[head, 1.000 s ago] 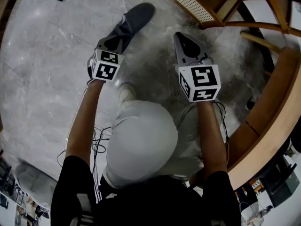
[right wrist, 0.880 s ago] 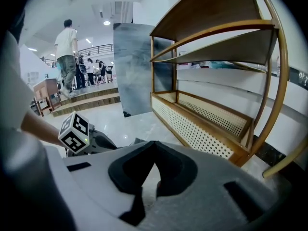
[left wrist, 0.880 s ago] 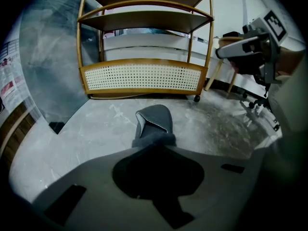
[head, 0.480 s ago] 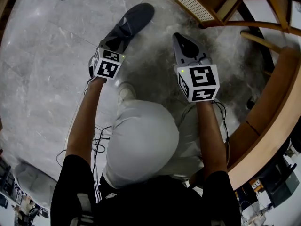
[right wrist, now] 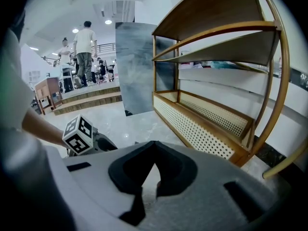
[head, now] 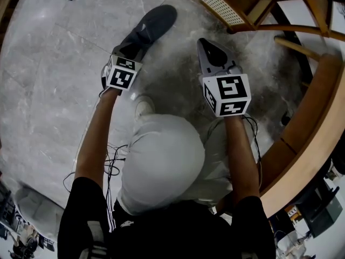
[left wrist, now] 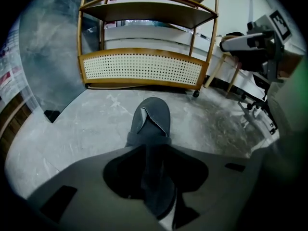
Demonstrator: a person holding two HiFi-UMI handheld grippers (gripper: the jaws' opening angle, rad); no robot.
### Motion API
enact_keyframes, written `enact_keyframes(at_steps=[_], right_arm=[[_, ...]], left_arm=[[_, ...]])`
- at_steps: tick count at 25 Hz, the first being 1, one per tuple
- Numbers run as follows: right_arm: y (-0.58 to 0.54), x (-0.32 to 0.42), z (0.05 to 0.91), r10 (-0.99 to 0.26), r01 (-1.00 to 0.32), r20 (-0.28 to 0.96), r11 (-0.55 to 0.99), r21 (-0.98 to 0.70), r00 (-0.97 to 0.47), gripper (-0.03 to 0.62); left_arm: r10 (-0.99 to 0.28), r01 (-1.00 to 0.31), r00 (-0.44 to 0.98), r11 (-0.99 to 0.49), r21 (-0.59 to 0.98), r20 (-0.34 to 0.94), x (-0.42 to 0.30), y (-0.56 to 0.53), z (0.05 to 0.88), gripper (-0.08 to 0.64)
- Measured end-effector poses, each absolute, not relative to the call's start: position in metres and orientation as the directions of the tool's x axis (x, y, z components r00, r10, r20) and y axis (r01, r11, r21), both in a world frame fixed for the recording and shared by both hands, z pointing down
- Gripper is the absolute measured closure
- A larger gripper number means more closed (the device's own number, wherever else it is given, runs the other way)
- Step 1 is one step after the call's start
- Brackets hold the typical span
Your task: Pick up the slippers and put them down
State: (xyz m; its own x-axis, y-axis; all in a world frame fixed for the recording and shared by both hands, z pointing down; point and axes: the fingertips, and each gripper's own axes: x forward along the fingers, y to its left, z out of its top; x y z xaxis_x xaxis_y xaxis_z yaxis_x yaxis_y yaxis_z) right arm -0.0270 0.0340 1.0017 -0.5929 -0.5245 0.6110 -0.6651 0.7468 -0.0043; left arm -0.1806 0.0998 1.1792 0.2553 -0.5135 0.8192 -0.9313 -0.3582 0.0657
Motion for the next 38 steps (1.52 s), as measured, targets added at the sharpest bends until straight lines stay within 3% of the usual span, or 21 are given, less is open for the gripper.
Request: enact_keyframes(at_steps=[5, 18, 26, 38], right_arm=[[0.034, -0.028, 0.998, -0.522, -0.663, 0.612, 0.748, -0.007, -0.595, 0.592], [0.026, -0.029, 0.946, -0.519, -0.693, 0.613, 0.718, -0.064, -0.595, 0.592], [0.021, -0.021, 0.873, -0.533, -0.734, 0.614, 0.669, -0.116, -0.583, 0.592], [0.036, 0.002, 0.688, -0.533, -0.76, 0.656, 0.643, -0.098, -0.535, 0.592]], left_arm=[[-0.538, -0.938, 0.265, -0.336, 0.084, 0.8, -0.183, 0.096, 1.17, 0.445], [-0.571, -0.943, 0.253, -0.325, 0.068, 0.781, -0.2, 0.085, 1.075, 0.453], [-0.569, -0.929, 0.273, -0.364, 0.06, 0.776, -0.198, 0.077, 0.971, 0.532], [-0.594, -0.895, 0.338, -0.442, 0.056, 0.73, -0.165, 0.071, 0.756, 0.551]])
